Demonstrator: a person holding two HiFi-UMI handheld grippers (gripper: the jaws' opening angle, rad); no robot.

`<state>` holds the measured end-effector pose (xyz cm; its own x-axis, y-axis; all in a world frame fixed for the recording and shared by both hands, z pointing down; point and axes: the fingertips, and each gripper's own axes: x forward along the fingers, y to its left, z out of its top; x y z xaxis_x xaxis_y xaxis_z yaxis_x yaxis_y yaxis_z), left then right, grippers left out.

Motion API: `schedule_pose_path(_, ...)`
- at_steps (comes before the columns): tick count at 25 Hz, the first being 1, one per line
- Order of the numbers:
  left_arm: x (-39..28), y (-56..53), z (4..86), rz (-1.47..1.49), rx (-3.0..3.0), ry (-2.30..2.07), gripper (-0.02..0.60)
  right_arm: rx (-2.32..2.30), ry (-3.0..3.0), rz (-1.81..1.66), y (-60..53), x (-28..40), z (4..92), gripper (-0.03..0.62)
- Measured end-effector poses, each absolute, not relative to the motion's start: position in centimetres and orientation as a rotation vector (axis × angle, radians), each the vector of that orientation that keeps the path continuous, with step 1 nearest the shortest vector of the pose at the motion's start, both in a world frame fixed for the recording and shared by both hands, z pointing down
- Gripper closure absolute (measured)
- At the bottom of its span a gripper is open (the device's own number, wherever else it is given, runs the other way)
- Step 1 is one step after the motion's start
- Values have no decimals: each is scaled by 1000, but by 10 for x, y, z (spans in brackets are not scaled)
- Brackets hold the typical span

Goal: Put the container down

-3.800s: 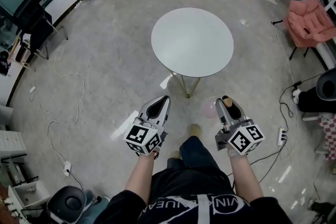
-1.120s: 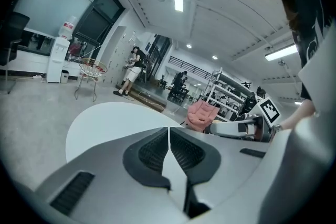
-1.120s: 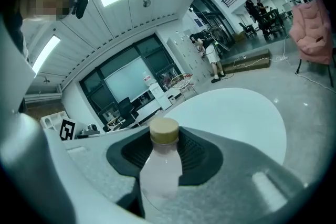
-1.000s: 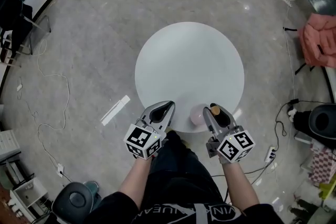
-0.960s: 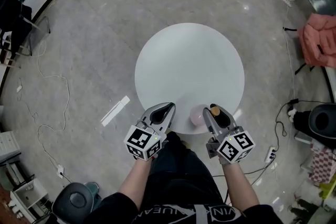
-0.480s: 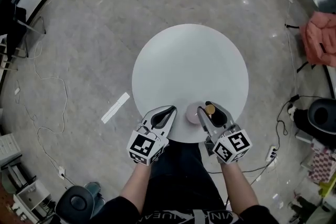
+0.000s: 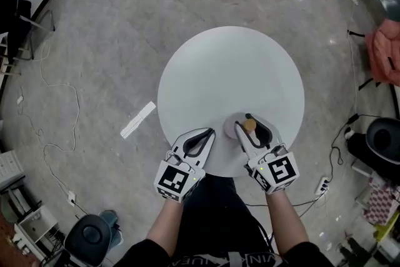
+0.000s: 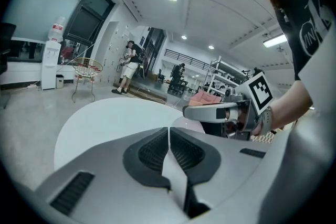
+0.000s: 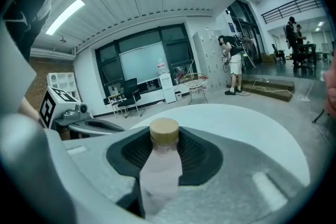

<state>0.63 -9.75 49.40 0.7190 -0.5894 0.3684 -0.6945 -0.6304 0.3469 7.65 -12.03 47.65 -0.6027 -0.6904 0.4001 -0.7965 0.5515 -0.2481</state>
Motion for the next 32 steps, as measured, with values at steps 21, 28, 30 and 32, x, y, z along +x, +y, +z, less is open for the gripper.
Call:
schedule_pose_path(21,-9,-112,506,266,2420,-1049,566,1233,-2517,416,-156,67,492,457)
schedule_pose_path(28,-10,-114,506,258,2411,-1048,566,1211,-2503,340,-160,65,494,457)
schedule_pose_path(30,-10,-113,507,250,2402,-1053,566,1184,-2479,313,-158,65,498,457)
schedule_pose_path(32,-10,-111,507,242,2392,-1060,566,1177,-2488,294,-157,65,498,457)
